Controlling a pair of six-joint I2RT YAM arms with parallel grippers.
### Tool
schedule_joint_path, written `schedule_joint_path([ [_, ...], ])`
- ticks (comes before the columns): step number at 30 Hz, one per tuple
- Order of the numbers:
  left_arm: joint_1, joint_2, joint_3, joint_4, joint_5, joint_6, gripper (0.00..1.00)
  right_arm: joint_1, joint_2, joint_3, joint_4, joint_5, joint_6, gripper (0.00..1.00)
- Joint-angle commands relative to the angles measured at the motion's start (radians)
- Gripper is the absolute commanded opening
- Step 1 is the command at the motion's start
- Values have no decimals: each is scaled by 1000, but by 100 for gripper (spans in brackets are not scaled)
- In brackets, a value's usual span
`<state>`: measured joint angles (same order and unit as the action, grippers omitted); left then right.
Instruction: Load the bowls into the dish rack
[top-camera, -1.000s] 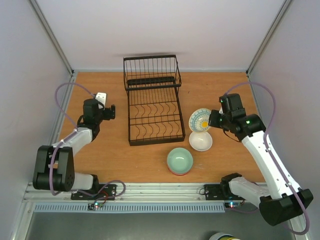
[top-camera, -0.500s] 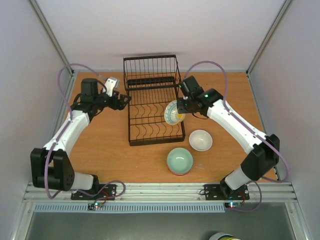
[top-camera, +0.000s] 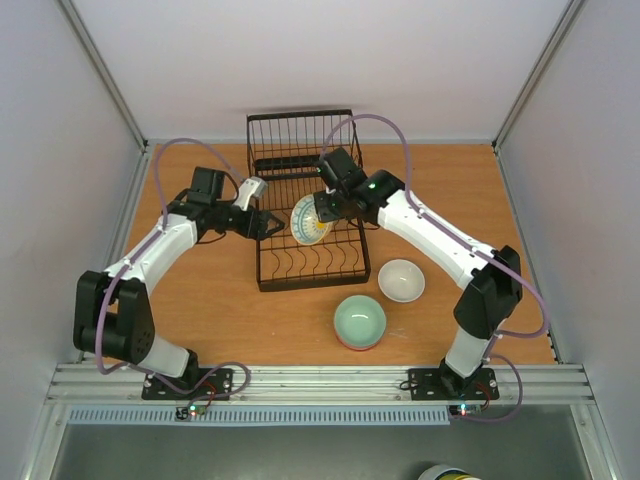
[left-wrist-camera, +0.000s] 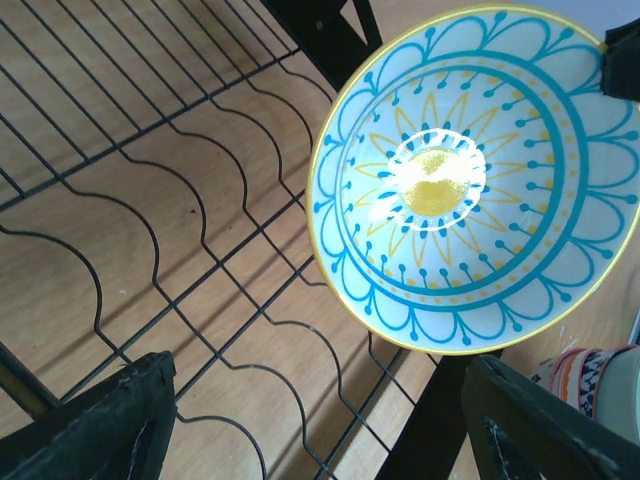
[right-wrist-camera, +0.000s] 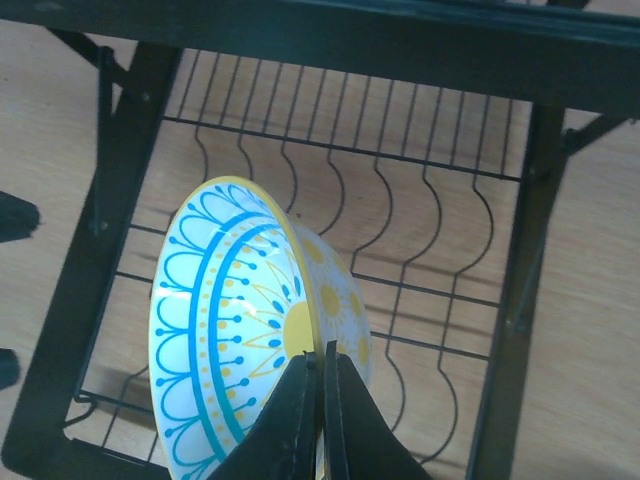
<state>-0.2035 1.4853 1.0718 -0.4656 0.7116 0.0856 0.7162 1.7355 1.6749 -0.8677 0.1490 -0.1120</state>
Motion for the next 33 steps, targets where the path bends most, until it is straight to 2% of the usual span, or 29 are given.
schedule_joint_path([
  [1,-1,-6,-27,-22,25,25,78,41,21,70,38,1,-17,1],
  [6,-4,27,-28,-8,10,23,70,75,43,111,36,9,-19,1],
  [13,-20,78,-33,12,42,21,69,109,54,147,29,15,-18,1],
  [19,-25,103,-34,28,84,21,64,125,61,158,27,14,-23,1],
  [20,-25,105,-35,31,94,20,61,127,65,160,26,13,-24,1],
  [22,-25,105,-35,34,111,20,47,129,73,164,26,12,-25,1],
  [26,-24,98,-39,32,141,33,3,132,89,161,29,2,-22,1],
  [32,-24,64,-84,61,188,72,0,134,83,109,50,-15,-6,1],
  [33,-24,59,-93,68,202,78,0,134,67,77,73,-25,-5,6],
])
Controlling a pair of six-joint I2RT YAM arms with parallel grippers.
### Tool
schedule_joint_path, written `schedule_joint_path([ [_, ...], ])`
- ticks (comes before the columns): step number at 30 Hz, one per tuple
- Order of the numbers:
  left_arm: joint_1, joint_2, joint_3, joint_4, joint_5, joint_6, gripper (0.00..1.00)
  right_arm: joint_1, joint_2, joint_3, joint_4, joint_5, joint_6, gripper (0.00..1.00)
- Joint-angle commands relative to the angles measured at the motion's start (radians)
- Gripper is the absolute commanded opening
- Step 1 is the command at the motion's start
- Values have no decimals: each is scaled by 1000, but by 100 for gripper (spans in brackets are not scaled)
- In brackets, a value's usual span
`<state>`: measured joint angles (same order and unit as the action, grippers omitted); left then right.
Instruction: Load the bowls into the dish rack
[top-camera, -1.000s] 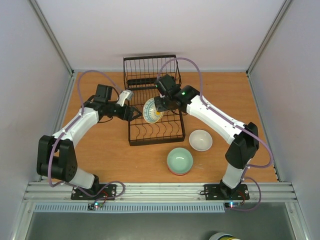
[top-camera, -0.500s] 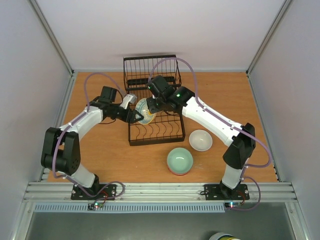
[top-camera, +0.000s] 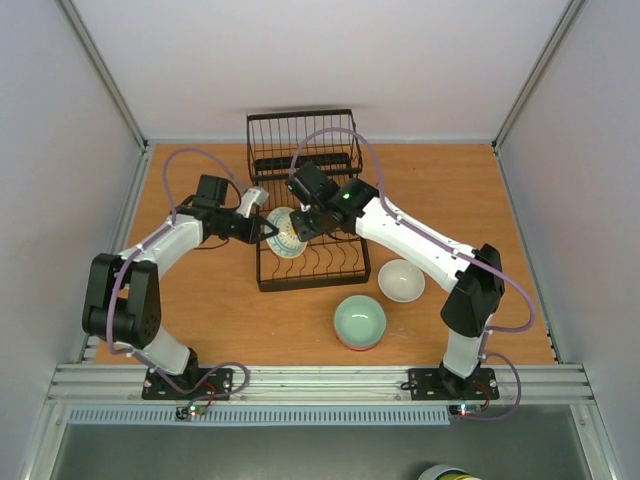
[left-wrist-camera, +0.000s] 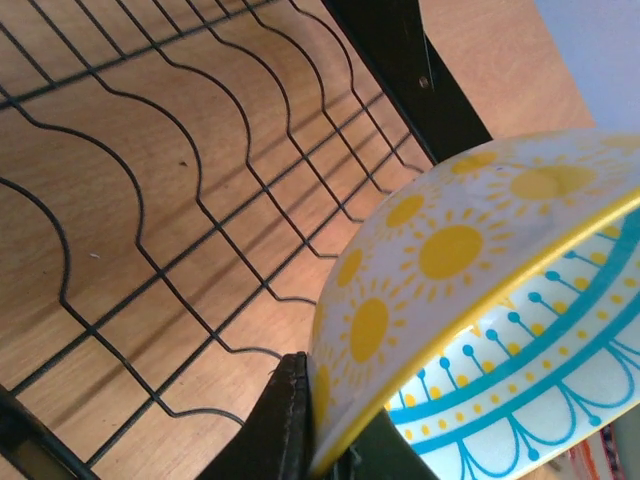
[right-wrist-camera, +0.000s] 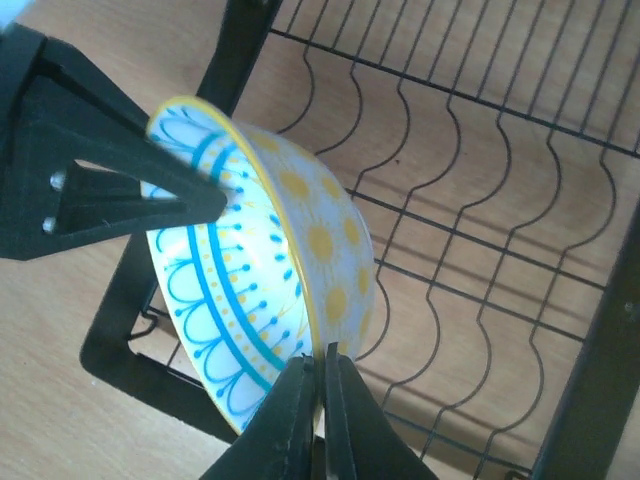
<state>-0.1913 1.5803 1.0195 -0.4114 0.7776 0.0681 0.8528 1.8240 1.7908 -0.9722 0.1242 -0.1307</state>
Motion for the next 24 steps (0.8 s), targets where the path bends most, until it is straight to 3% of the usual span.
schedule_joint_path([
  [1,-35,-44,-50,19,150,108,0,-3,-47,-86,210,-15,15,21],
  [2,-32,-52,-59,26,174,115,0,-3,-95,-140,259,-31,18,41],
  [4,-23,-59,-76,39,213,134,0,-3,-179,-260,366,-76,19,69],
  [6,-10,-64,-90,42,262,151,1,-3,-254,-366,467,-110,22,84],
  [9,10,-63,-99,42,355,183,1,-3,-316,-453,523,-217,21,97],
  [18,64,-40,-87,-37,569,282,1,-3,-377,-611,647,-383,56,99],
  [21,71,-19,-52,-201,630,397,1,-3,-375,-633,659,-362,71,99],
  [24,73,25,28,-473,685,621,1,-3,-367,-645,674,-372,78,99],
])
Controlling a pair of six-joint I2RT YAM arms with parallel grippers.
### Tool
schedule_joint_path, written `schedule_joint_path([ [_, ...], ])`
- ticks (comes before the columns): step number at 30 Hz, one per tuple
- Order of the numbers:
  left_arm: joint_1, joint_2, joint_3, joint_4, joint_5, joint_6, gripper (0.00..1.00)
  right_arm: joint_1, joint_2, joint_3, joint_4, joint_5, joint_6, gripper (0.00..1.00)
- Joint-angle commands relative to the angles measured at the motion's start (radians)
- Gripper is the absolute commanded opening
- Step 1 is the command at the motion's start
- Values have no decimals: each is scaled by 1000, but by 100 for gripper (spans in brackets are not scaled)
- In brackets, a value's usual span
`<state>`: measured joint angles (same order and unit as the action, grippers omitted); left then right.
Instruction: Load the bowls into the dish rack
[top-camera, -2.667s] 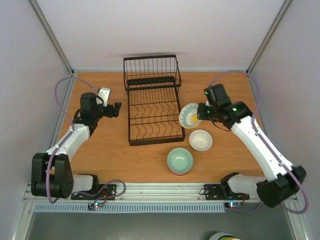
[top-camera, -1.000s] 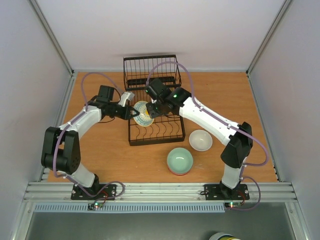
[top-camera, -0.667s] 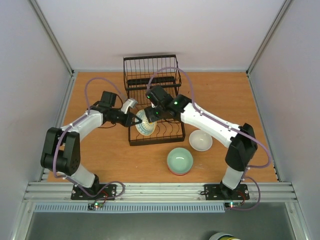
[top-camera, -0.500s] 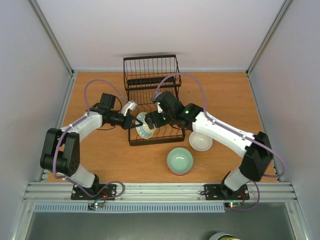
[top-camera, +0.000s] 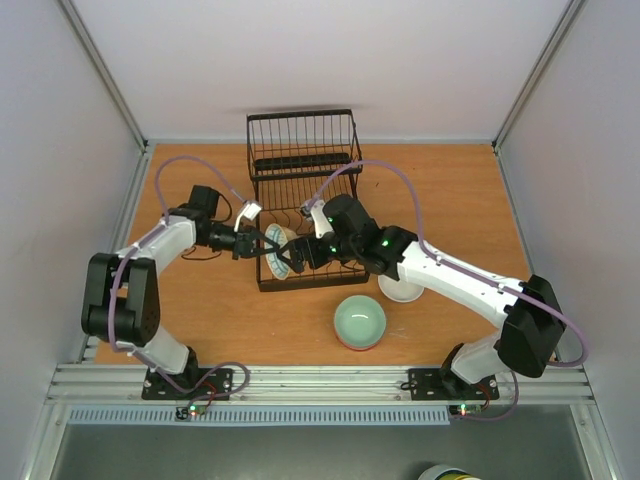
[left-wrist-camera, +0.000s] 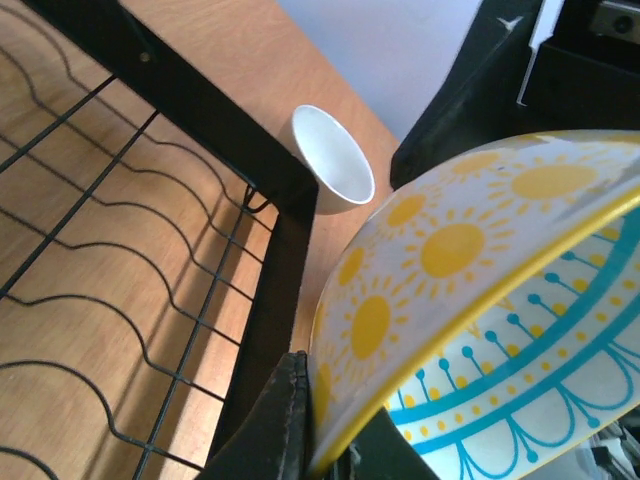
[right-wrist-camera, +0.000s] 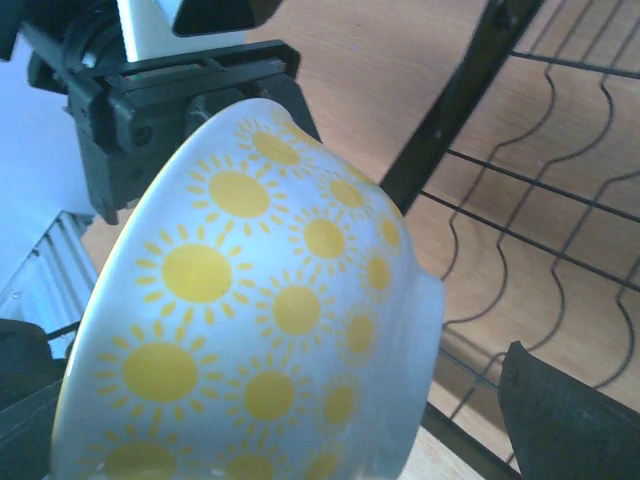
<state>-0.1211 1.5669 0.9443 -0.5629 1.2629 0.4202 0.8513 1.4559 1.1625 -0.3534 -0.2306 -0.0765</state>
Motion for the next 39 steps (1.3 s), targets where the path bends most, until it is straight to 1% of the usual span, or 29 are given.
schedule_joint_path([
  [1,4,64,134,-444,212,402,0,-1,3,-21,63,-26,28,99],
  [2,4,91,172,-566,222,492,1,-1,6,-24,72,-34,30,99],
  [3,6,128,213,-713,228,624,0,-1,8,-25,81,-43,31,99],
  [4,9,173,253,-866,234,812,0,-1,10,-25,88,-54,34,99],
  [5,15,224,297,-1031,240,938,0,-1,12,-21,89,-62,37,99],
  [6,23,281,334,-1201,252,1132,0,-1,18,-19,93,-72,39,98],
  [7,32,317,358,-1235,260,1232,1,-1,24,-15,94,-82,43,98],
  [11,55,384,382,-1238,273,1237,0,-1,50,-3,91,-121,55,90],
  [12,55,385,386,-1238,274,1232,0,-1,57,-3,93,-132,58,87],
  [13,54,380,386,-1239,275,1229,1,-1,65,-3,95,-141,61,80],
  [14,55,373,386,-1238,276,1228,0,-1,74,-1,96,-151,63,69],
  [16,57,357,385,-1238,276,1228,0,-1,90,5,96,-165,66,44],
  [19,64,344,394,-1238,276,1211,1,-1,103,19,84,-172,61,8],
  [20,68,338,396,-1238,277,1204,0,-1,102,21,80,-169,58,2],
  [27,93,291,413,-1239,283,1158,1,-1,56,46,25,-82,0,1],
  [28,95,288,418,-1238,285,1150,5,-1,47,50,16,-67,-10,1],
  [30,103,285,422,-1237,290,1130,38,-1,30,57,-2,-37,-29,1],
  [32,108,283,430,-1238,295,1114,86,0,14,64,-19,-14,-44,1],
  [33,109,284,436,-1238,298,1106,98,-1,8,67,-28,0,-51,1],
  [34,109,285,442,-1239,300,1094,99,-1,4,70,-35,14,-57,1],
  [39,109,282,483,-1238,307,1024,99,-4,-1,92,-81,79,-89,2],
])
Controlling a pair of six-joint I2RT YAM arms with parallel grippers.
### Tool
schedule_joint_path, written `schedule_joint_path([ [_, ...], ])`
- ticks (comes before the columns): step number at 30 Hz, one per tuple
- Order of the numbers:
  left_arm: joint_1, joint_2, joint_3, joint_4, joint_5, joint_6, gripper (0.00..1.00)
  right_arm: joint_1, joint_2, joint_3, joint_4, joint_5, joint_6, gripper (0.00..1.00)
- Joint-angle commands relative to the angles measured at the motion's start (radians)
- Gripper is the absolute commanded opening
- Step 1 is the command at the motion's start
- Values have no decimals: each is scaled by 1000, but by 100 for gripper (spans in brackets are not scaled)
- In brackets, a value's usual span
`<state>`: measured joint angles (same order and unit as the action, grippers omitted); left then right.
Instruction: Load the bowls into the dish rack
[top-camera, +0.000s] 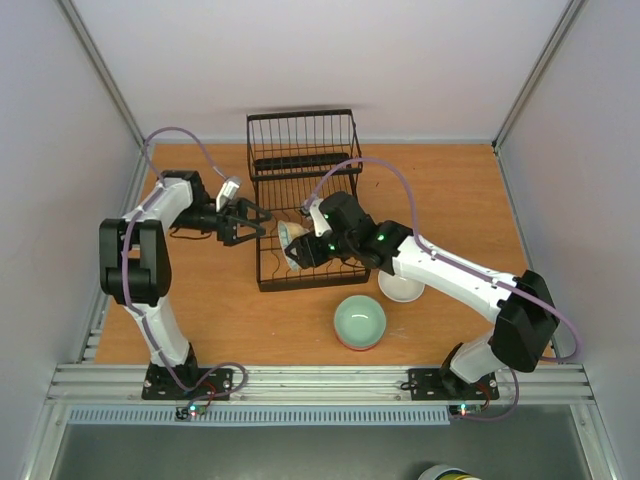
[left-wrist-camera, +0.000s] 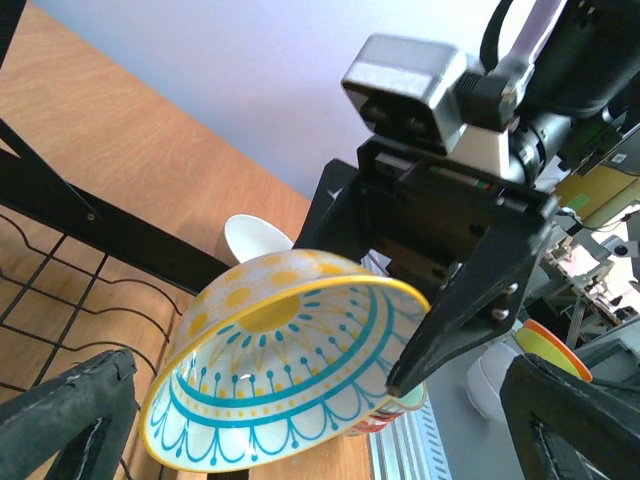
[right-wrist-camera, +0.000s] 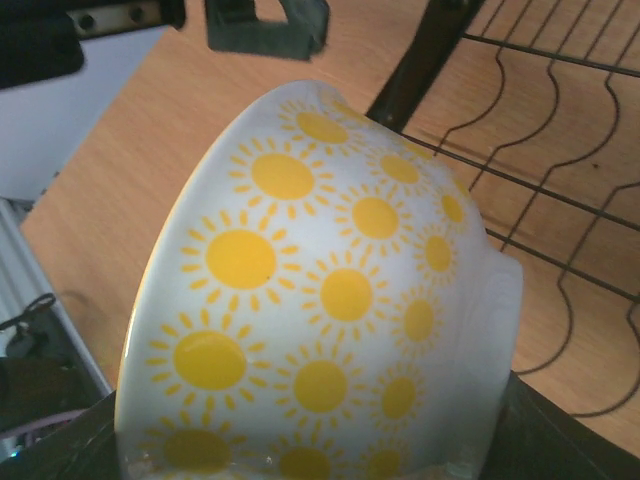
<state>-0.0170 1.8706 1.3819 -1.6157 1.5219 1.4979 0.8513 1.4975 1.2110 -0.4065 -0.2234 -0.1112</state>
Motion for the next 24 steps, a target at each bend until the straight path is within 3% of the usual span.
schedule_joint_path([
  [1,31,-26,54,-185,49,-66,99,-3,-43,51,-39,85,-60,1],
  [12,77,-291,191,-152,-12,-199,99,-11,-25,117,-110,198,-116,1],
  [13,77,-335,207,-66,-37,-238,99,-11,-18,126,-116,204,-120,1],
  [14,75,-393,202,109,-85,-388,99,-11,-13,134,-121,213,-125,1],
  [15,69,-481,149,396,-181,-549,99,-12,-10,140,-124,219,-128,1],
  [16,43,-592,47,756,-403,-850,99,-14,-7,144,-129,220,-129,1],
  [17,1,-730,-92,1012,-653,-1072,99,-16,-5,147,-131,235,-131,1],
  [18,-43,-831,-184,1137,-823,-1225,99,-18,-4,148,-130,248,-132,1],
  [21,-42,-757,-37,909,-820,-1204,99,-23,3,153,-133,269,-136,1],
  [24,-42,-757,-145,1029,-894,-1265,99,-32,32,177,-181,333,-137,1],
])
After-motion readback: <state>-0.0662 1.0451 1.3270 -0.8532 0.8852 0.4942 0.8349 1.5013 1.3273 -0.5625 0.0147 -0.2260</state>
